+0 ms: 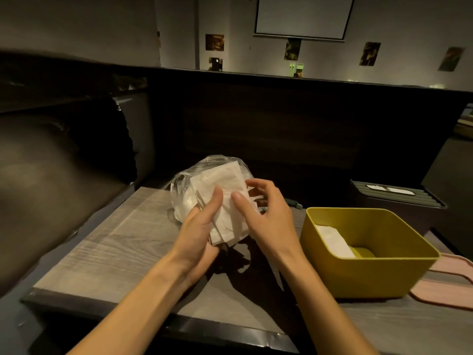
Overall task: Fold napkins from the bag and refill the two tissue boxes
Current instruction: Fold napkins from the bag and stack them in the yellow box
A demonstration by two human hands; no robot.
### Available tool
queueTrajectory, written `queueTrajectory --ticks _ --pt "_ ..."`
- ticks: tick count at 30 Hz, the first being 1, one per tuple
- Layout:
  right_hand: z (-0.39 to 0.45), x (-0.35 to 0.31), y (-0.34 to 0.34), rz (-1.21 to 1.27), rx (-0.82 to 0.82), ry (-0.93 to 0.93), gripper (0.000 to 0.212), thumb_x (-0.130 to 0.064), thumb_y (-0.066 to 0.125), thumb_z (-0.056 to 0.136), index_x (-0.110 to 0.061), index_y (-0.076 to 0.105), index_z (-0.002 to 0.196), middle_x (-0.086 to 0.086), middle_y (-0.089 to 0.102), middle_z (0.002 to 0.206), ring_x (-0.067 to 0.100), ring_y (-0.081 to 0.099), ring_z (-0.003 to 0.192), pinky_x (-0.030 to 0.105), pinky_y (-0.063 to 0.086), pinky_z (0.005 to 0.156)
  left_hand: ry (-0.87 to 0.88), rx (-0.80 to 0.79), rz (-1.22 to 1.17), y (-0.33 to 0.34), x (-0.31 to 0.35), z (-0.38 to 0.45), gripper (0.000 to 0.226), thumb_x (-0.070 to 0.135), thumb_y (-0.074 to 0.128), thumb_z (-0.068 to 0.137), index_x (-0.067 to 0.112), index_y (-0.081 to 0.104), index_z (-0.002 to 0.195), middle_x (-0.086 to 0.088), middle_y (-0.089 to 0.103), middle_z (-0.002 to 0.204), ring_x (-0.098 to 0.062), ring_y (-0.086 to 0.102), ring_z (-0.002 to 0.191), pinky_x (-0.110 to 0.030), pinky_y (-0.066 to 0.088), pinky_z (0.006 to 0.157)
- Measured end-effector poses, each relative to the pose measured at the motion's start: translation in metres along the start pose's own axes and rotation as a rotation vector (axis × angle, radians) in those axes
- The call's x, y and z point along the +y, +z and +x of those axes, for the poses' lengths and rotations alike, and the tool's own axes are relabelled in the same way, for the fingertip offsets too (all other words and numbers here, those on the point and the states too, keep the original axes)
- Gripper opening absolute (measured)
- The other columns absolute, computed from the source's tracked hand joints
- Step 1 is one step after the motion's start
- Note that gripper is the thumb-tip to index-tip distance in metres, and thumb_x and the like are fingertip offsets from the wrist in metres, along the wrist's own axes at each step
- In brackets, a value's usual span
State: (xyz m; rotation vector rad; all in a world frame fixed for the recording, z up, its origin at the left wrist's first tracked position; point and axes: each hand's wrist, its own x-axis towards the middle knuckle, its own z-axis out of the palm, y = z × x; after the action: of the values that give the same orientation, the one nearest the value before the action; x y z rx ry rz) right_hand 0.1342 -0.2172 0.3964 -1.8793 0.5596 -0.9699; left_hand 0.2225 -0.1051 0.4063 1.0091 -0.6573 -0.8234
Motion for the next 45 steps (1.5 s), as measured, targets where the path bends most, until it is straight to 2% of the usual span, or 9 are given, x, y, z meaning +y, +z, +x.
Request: queueTrajectory --ticks 5,7,11,15,25,32,37,43,45 --pt "-0.029 -0.004 -0.015 0.191 -0.209 0.027 0.036 -0.033 0.073 0.096 -0.041 0.058 0.128 -0.025 0.066 0.117 -0.013 0.062 0.108 0.016 0.055 0.086 -0.014 0.011 -0.057 0.008 -0.003 -0.02 0.044 0.041 0.044 0.105 0.012 0.061 0.134 -0.01 0.073 0.125 -0.023 0.069 0.12 -0.041 0.052 0.104" --pt "-0.042 -0.001 -0.017 0.269 -0.275 0.044 0.036 -0.024 0.072 0.097 -0.031 0.063 0.131 -0.015 0.072 0.122 0.0 0.066 0.116 0.026 0.056 0.098 -0.013 -0.002 -0.064 0.011 -0.006 -0.027 0.043 0.04 0.045 0.105 0.011 0.061 0.133 -0.011 0.073 0.125 -0.022 0.069 0.12 -0.039 0.054 0.101" --pt "-0.059 0.002 -0.026 0.374 -0.095 0.025 0.03 -0.01 0.074 0.094 -0.021 0.068 0.121 -0.006 0.076 0.114 0.013 0.072 0.109 0.03 0.06 0.088 0.018 0.025 0.024 0.001 -0.014 -0.031 0.037 0.023 0.062 0.099 0.008 0.061 0.132 -0.016 0.073 0.123 -0.028 0.072 0.113 -0.04 0.061 0.089" --pt "-0.067 0.007 -0.029 0.174 -0.008 -0.039 0.024 -0.012 0.073 0.095 -0.024 0.067 0.115 -0.015 0.073 0.104 0.004 0.07 0.1 0.023 0.059 0.078 0.103 0.071 0.318 -0.022 -0.015 -0.027 0.07 0.019 0.081 0.075 0.021 0.055 0.14 -0.007 0.071 0.126 -0.023 0.071 0.113 -0.041 0.059 0.093" --pt "-0.067 0.016 -0.021 -0.114 -0.347 0.07 0.09 -0.012 0.068 0.089 -0.045 0.014 0.153 -0.005 0.038 0.153 0.011 0.056 0.122 0.023 0.053 0.094 0.056 -0.097 0.798 -0.028 -0.032 -0.029 0.106 0.008 0.069 0.095 0.028 -0.013 0.16 0.026 0.038 0.127 0.03 0.047 0.1 0.004 0.039 0.082" --pt "-0.064 0.023 -0.02 0.008 -0.183 0.028 0.089 -0.007 0.067 0.093 -0.044 0.013 0.154 -0.008 0.044 0.136 0.011 0.063 0.111 0.026 0.06 0.089 0.162 -0.034 0.833 -0.044 -0.04 -0.02 0.097 -0.004 0.065 0.086 0.04 0.001 0.144 0.004 0.045 0.127 0.004 0.057 0.107 -0.023 0.054 0.088" --pt "-0.064 0.024 -0.019 -0.074 -0.211 0.071 0.092 -0.01 0.067 0.091 -0.047 0.01 0.154 -0.004 0.048 0.136 0.007 0.058 0.115 0.023 0.055 0.094 0.116 -0.109 0.935 -0.041 -0.047 -0.017 0.105 0.019 0.057 0.073 0.025 -0.008 0.156 0.014 0.041 0.125 0.01 0.051 0.108 -0.007 0.042 0.09" --pt "-0.063 0.025 -0.018 -0.139 -0.232 0.067 0.094 -0.014 0.062 0.093 -0.053 0.002 0.154 0.0 0.045 0.149 0.017 0.053 0.129 0.044 0.047 0.113 0.164 -0.018 0.843 -0.046 -0.049 -0.015 0.096 -0.005 0.048 0.1 0.051 -0.01 0.151 0.013 0.045 0.141 0.001 0.053 0.124 -0.023 0.039 0.111" --pt "-0.064 0.025 -0.017 -0.148 -0.283 0.066 0.094 -0.013 0.061 0.098 -0.052 -0.002 0.156 0.001 0.038 0.159 0.018 0.047 0.138 0.043 0.04 0.119 0.145 -0.057 0.873 -0.044 -0.048 -0.018 0.099 -0.004 0.052 0.099 0.049 -0.011 0.153 0.008 0.035 0.153 -0.003 0.045 0.134 -0.012 0.035 0.108"
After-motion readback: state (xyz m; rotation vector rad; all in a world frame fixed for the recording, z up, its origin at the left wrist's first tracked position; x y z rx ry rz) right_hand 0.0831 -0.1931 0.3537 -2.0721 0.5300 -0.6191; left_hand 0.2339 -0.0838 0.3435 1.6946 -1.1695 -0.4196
